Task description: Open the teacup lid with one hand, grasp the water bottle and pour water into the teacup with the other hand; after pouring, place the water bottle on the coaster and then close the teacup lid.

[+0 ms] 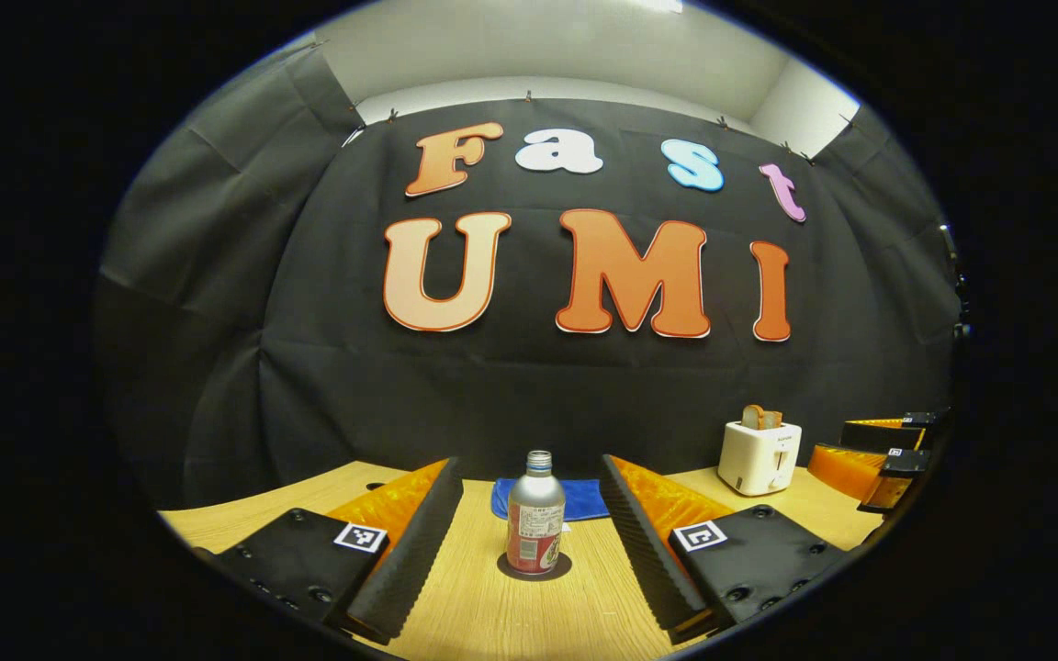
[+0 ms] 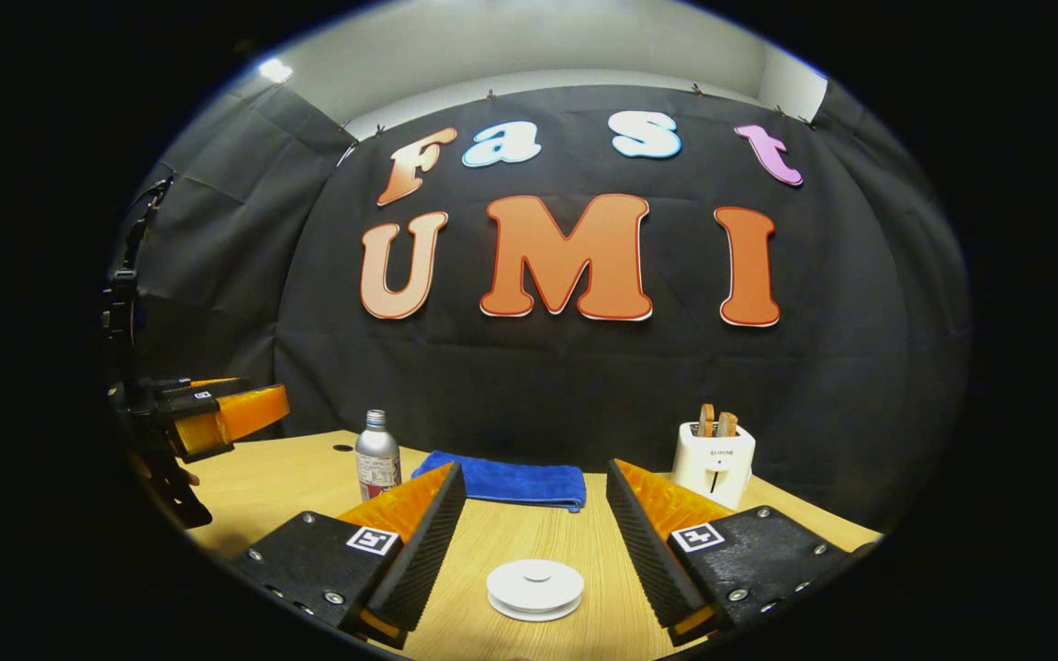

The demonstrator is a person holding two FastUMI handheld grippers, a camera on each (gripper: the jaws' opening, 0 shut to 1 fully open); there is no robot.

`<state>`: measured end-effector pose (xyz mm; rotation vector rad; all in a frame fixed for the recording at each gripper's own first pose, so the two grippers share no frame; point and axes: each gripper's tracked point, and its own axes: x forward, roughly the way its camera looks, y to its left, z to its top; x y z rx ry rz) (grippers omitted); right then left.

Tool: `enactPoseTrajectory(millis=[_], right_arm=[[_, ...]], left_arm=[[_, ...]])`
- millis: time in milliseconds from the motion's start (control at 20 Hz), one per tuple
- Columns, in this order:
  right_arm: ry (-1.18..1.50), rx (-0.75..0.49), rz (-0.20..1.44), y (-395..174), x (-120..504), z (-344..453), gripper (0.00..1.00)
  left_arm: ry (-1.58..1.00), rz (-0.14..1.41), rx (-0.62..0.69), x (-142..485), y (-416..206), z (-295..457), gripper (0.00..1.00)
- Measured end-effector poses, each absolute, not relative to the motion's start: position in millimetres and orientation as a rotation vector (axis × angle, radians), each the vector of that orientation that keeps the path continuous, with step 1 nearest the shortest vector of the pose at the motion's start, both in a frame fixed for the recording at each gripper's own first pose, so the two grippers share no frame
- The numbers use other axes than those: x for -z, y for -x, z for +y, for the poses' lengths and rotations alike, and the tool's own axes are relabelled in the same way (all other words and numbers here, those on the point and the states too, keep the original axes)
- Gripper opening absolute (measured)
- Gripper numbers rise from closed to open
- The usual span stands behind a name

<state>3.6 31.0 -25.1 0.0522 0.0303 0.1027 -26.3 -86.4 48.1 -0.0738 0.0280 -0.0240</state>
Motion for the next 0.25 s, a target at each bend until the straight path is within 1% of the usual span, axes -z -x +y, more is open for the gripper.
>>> enactPoseTrajectory(millis=[150,200,250], right_arm=[[-0.044,-0.115,0.036,1,29,34,0.93],[-0.041,-0.11,0.043,0,32,33,0.88],[-0.042,-0.111,0.052,1,36,32,0.89]], left_arm=[[0.056,0.024,0.017,-46,33,-89,0.97],[0.052,0.017,0.02,-45,34,-92,0.98],[0.042,0.019,0.018,-42,37,-94,0.98]])
